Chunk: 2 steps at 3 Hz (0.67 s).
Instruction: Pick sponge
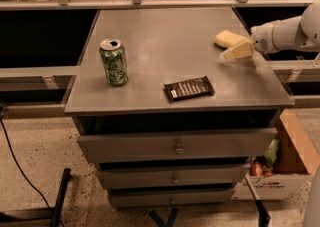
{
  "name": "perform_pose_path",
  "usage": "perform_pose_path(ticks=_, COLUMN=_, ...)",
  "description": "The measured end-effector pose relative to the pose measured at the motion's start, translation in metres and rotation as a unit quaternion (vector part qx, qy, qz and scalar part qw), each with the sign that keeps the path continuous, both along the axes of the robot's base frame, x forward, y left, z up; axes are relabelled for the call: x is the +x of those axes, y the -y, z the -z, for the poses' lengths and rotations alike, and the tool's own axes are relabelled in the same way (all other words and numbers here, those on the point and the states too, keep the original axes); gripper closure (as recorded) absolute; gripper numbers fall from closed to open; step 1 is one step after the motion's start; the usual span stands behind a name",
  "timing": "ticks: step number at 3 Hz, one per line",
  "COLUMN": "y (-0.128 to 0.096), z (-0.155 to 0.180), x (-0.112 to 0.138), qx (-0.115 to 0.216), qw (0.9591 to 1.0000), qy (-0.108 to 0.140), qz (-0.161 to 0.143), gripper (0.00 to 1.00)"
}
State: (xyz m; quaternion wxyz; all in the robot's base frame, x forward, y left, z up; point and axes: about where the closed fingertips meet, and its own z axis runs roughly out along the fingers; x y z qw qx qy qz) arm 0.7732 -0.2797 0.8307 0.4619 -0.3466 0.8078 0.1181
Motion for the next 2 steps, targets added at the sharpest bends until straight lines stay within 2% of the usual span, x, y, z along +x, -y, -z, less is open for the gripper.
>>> perform_pose_path(ticks=1, y=0.0001, z=0.0119, x=0.0008, qx=0.007, qw=1.0000, qy=-0.007, qz=0.001, gripper=0.16)
perform_pose_path(ticks=2, y=-0.0030, z=0.0118, x=-0.0042, qx=0.012, qw=0.9998, qy=-0.010, qz=-0.011, gripper=0.40)
